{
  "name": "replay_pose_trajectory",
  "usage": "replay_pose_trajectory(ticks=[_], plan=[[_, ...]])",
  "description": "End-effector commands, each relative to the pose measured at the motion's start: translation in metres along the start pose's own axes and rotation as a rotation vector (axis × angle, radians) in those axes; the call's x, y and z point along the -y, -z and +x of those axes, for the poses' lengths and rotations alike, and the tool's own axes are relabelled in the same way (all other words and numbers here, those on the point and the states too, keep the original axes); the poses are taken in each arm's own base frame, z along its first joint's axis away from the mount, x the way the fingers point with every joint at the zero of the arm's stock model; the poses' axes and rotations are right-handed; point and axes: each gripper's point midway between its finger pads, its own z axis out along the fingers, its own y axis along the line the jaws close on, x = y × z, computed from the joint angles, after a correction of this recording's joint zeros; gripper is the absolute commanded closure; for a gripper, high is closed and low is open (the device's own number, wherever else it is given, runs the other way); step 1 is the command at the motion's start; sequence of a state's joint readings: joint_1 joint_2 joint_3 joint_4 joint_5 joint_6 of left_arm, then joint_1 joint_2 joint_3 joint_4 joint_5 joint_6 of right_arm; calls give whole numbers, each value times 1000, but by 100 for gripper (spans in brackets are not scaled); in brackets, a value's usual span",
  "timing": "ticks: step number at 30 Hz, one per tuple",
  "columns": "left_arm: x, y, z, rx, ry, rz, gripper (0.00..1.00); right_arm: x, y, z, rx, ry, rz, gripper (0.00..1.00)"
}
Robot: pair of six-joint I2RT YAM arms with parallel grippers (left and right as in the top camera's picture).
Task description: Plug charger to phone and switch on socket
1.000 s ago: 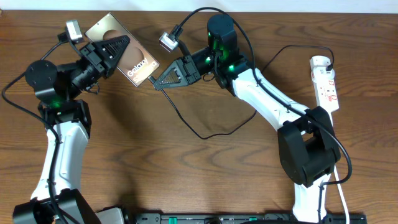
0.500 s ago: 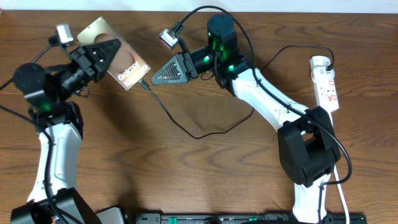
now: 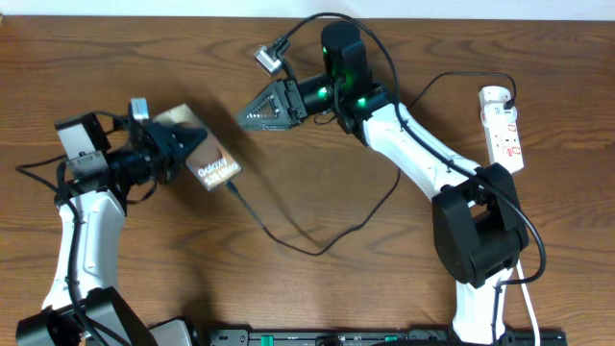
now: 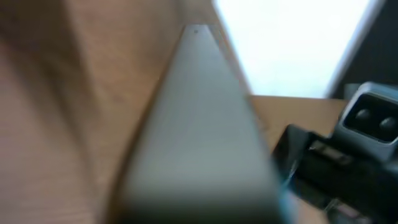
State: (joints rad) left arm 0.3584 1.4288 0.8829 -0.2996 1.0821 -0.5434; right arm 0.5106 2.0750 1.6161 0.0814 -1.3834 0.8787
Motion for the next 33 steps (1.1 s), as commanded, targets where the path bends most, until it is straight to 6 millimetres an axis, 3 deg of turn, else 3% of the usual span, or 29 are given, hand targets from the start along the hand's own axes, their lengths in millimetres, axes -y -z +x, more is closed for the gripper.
replay_pose_trajectory(ticks=[1,3,6,11,17,22,33], plan=[[-24,5,-5,44,-140,-156,93,27,15,-12,89,46,120,1],[-36,7,0,33,-137,-219,93,60,24,-8,132,-29,263,1],[-51,9,7,13,-130,-296,93,112,44,13,146,-143,534,1],[-69,7,20,-18,-134,-352,92,155,78,53,88,-252,844,1],[-96,-6,43,-53,-129,-355,92,170,100,74,54,-313,1004,1],[-120,-14,64,-69,-99,-345,93,170,101,79,28,-312,1010,1],[-152,-23,82,-130,-2,-378,93,169,102,88,-2,-335,1016,2]])
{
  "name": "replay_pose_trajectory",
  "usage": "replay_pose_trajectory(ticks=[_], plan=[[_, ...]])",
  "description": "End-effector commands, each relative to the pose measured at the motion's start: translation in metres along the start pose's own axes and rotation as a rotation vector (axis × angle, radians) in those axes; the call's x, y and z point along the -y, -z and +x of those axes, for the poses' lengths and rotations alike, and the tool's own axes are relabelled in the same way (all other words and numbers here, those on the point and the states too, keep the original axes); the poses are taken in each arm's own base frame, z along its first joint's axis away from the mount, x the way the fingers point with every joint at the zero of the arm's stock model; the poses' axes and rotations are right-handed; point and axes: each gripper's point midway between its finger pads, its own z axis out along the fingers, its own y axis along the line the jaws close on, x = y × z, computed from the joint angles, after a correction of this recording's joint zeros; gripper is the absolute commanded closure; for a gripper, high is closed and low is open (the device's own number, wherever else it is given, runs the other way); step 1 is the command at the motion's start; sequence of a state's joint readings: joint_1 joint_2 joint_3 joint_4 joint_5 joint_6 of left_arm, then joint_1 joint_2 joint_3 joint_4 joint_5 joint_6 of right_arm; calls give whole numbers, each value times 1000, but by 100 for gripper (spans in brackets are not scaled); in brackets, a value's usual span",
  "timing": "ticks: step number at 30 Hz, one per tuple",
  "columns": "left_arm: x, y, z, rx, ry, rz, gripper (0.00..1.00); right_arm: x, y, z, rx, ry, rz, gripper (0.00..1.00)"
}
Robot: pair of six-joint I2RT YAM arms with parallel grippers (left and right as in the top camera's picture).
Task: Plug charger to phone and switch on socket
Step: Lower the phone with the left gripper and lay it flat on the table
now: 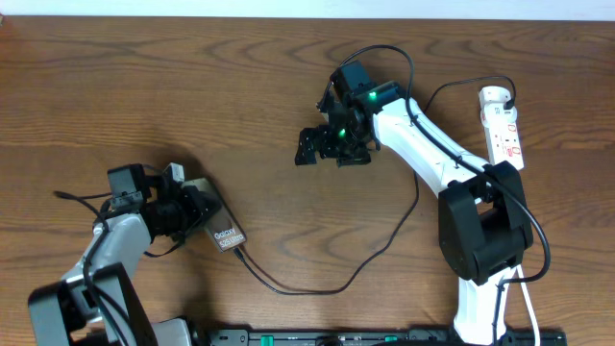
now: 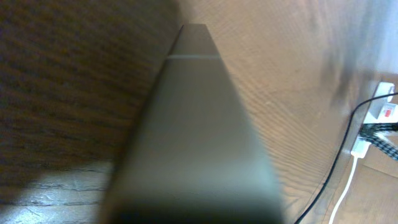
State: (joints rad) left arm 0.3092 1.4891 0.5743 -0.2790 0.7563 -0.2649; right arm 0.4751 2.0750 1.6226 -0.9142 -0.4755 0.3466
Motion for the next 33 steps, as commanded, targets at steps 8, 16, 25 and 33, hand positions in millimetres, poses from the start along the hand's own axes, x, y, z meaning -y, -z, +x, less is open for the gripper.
replay_pose_trajectory(ticks=[8,16,25,33], plan=[[-3,-27,10,-103,58,111,93,2,1,1,-4,17,8,2],[-3,-33,9,-115,67,140,92,2,1,2,-11,13,10,2],[-11,-34,12,-119,83,98,55,2,1,3,-14,12,11,2],[-34,-33,23,-144,131,-33,29,1,1,3,-16,19,4,2]])
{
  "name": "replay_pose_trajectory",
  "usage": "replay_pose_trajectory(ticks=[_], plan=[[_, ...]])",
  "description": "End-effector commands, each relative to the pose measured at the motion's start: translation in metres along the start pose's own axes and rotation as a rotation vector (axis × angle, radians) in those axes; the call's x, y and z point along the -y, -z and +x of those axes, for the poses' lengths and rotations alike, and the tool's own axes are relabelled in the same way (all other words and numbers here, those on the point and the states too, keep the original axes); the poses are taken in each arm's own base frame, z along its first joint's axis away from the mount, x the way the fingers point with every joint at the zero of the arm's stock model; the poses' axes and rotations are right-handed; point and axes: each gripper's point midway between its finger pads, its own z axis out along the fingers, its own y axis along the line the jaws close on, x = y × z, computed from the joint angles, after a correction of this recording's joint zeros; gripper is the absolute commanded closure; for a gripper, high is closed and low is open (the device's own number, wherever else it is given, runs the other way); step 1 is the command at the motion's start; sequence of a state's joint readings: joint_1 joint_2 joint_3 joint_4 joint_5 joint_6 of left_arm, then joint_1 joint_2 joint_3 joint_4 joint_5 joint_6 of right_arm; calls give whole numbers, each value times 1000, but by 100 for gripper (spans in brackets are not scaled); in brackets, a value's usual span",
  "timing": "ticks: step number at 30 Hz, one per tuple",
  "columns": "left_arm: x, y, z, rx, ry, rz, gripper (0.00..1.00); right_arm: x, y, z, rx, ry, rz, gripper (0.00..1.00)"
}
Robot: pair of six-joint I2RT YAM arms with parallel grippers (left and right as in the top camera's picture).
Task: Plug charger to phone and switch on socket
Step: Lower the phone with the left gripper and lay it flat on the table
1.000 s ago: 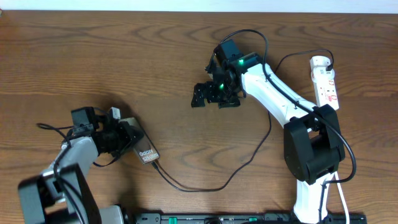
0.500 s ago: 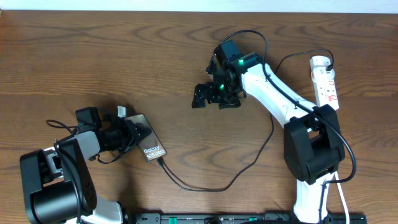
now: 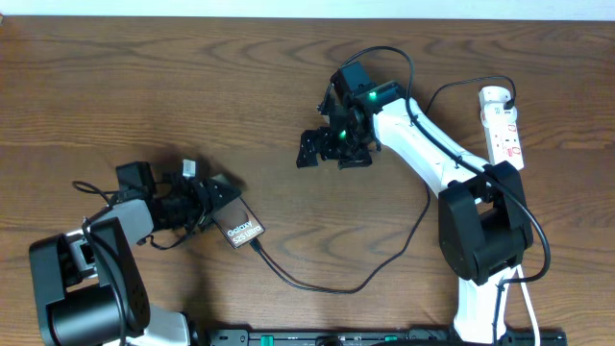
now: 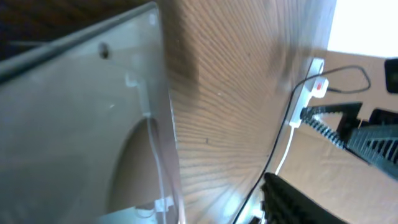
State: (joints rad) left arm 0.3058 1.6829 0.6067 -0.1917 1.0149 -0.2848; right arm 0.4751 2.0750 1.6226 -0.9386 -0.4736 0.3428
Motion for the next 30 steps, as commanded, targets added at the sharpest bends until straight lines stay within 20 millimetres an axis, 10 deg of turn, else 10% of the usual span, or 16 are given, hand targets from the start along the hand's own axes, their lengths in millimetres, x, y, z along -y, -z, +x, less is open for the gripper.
replay_pose_trajectory(ticks=[1,30], plan=[[-60,0,13,5,86,-271,28,-1,2,-2,3,26,-4,2],[-125,36,45,46,436,-701,18,0,1,1,-8,28,0,2]])
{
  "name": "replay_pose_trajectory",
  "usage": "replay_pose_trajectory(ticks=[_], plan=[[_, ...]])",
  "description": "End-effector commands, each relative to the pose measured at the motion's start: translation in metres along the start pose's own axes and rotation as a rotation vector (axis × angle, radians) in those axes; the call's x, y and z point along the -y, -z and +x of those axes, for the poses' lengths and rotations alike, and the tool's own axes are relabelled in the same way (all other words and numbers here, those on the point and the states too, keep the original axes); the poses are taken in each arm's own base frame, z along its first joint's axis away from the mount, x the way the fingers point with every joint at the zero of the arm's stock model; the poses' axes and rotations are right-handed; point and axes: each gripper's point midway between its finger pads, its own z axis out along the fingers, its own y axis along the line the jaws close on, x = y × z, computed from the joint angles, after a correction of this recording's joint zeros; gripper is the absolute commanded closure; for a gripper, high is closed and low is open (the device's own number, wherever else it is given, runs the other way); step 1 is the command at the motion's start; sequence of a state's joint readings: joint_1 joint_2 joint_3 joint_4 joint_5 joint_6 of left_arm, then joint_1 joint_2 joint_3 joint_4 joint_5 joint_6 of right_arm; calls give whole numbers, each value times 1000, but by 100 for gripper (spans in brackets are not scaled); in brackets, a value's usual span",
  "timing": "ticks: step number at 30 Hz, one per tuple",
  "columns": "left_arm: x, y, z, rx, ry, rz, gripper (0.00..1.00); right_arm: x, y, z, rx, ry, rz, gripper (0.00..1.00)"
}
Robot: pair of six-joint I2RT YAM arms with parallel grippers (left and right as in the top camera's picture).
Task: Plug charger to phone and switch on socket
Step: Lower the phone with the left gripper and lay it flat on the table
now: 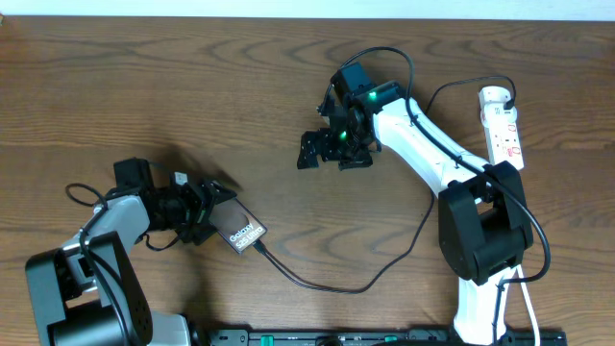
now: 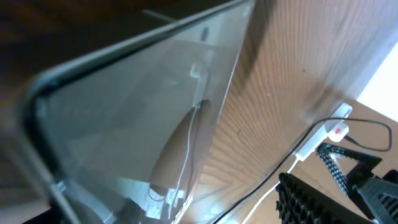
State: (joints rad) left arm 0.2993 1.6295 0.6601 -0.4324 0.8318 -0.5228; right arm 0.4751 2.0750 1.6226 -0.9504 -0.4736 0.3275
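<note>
The phone [image 1: 241, 234], its face labelled "Galaxy", lies flat on the wooden table at the front left. The black charger cable [image 1: 317, 284] is plugged into its right end and runs off to the white power strip [image 1: 504, 127] at the far right. My left gripper [image 1: 211, 211] sits at the phone's left end, open. In the left wrist view the phone's glass [image 2: 137, 118] fills the left side, and one black finger [image 2: 329, 199] stands apart from it. My right gripper [image 1: 329, 152] hovers mid-table, open and holding nothing.
A red switch shows on the power strip [image 2: 333, 127]; its position cannot be read. A second cable [image 1: 452, 85] loops from the strip behind the right arm. The right arm's base [image 1: 480, 240] stands at the front right.
The left wrist has turned a little, so more of the phone's flat glass shows in its view. The phone and cable lie almost where they were. The right arm has not moved.
At first my left gripper held the phone raised at the left, edge-on between its fingers, with the right gripper close by its cable end. Then the phone was lower at the front left and the right gripper was back at mid-table. Later the phone lay flat with the fingers apart, as now.
</note>
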Motion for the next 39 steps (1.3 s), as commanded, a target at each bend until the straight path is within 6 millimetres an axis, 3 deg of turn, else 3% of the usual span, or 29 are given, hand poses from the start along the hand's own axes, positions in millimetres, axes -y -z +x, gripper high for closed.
replay_pose_trajectory(ticks=[1,18,28,34,39], plan=[[-114,0,-5,119,124,-486,18,-1,1,-1,2,18,-4,2],[-139,16,0,175,252,-634,18,-1,1,-1,1,17,-3,2],[-143,20,1,197,290,-661,18,0,1,0,-1,16,-3,2],[-129,28,-8,257,252,-616,18,0,1,0,-2,16,-3,2],[-98,48,-18,358,120,-535,18,0,1,0,-1,16,-3,2]])
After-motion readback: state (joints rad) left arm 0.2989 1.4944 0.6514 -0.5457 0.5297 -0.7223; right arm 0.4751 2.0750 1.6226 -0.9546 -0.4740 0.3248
